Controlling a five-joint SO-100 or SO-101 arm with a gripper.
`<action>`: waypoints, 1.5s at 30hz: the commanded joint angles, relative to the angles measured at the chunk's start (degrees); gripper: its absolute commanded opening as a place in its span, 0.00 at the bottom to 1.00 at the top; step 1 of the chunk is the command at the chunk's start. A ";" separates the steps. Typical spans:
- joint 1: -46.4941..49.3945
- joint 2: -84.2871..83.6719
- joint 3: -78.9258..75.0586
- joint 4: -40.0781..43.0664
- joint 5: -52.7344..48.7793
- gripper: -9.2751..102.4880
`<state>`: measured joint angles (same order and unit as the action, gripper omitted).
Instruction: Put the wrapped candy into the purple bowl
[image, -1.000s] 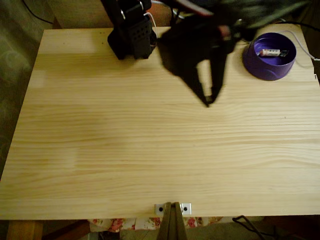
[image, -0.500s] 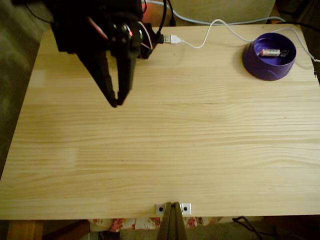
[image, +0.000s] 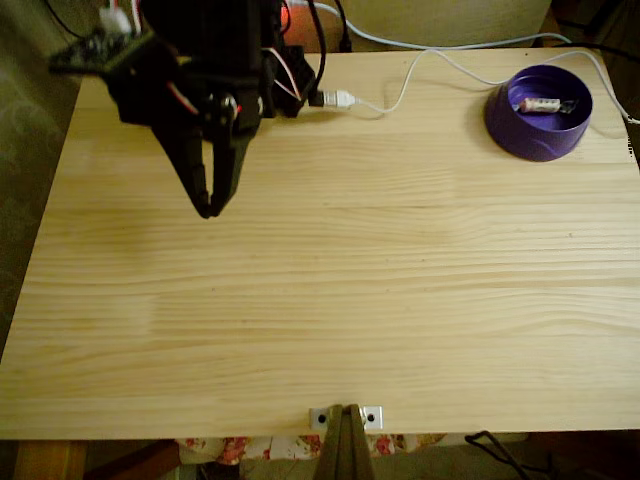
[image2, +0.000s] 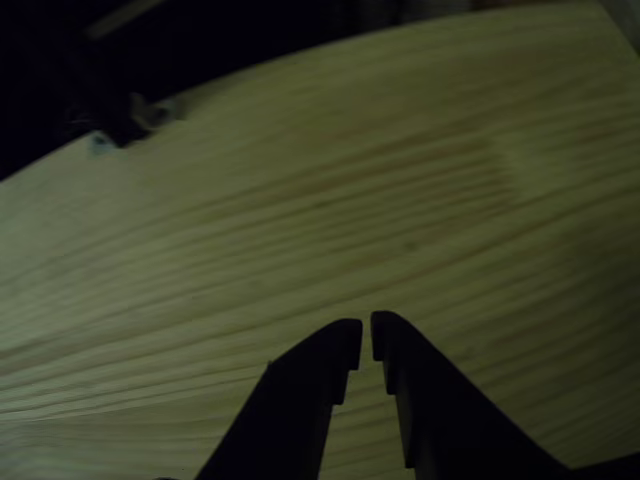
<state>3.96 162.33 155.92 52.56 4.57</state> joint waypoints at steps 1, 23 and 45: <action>2.02 3.16 4.83 -2.90 -2.64 0.09; 1.76 18.54 16.35 2.11 -5.10 0.09; 1.76 18.54 16.35 2.11 -5.10 0.09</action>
<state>5.36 180.44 173.23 54.84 -0.70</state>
